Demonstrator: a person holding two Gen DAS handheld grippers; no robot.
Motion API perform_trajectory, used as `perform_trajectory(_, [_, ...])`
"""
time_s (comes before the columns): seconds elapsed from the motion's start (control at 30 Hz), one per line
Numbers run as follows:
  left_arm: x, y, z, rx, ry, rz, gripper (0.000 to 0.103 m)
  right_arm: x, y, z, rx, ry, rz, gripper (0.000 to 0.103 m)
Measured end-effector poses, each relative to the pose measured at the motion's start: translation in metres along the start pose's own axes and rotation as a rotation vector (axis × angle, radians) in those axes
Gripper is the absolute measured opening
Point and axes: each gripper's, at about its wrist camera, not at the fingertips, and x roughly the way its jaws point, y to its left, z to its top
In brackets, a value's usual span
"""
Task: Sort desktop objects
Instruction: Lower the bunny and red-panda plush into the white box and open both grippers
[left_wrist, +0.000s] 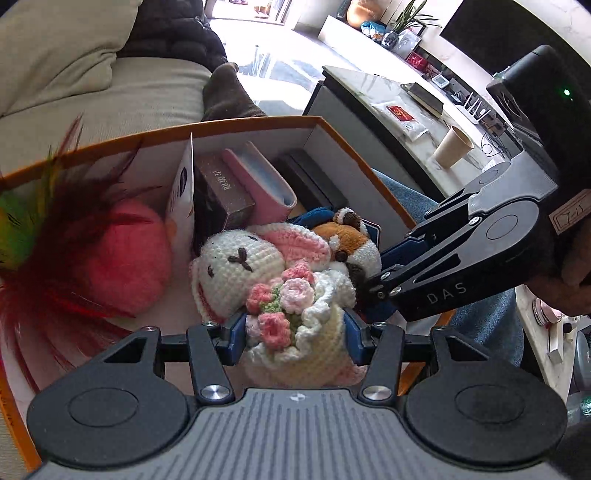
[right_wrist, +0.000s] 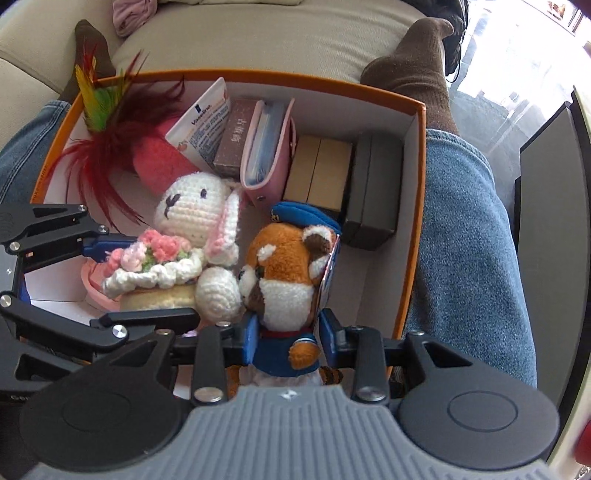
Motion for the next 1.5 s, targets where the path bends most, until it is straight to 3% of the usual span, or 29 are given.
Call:
perform_trajectory(0.3, [0.015, 0.009, -0.004, -0.023, 0.055, 0.004, 0.065, 0.006, 0.001, 0.0, -0.023, 0.02, -0.006, 0.036])
perform_trajectory(0.47, [0.011, 0.007, -0.006, -0.016, 0.038, 0.012, 0.067, 0.002, 0.002, -0.004, -0.037, 0.007, -0.022, 0.037])
perform_trajectory(0.73, [-0.009, -0.004, -0.004, -0.001, -0.036, 0.037, 0.069, -0.014, 0.007, -0.014, -0.057, -0.037, -0.022, 0.037])
perform_trajectory(0.9, [-0.037, -0.009, -0.008, -0.002, -0.122, 0.059, 0.069, -0.026, 0.028, -0.019, -0.072, -0.083, -0.023, 0.038])
perform_trajectory(1.07, [-0.075, -0.011, -0.011, -0.011, -0.236, 0.119, 0.069, -0.046, 0.047, -0.027, -0.1, -0.17, -0.01, 0.043])
perform_trajectory(1.37, [-0.132, -0.005, -0.032, -0.052, -0.424, 0.267, 0.069, -0.086, 0.089, -0.037, -0.12, -0.455, 0.024, 0.047])
perform_trajectory(1.5, [-0.148, 0.004, -0.044, -0.088, -0.484, 0.311, 0.071, -0.086, 0.105, -0.043, -0.115, -0.542, 0.019, 0.055])
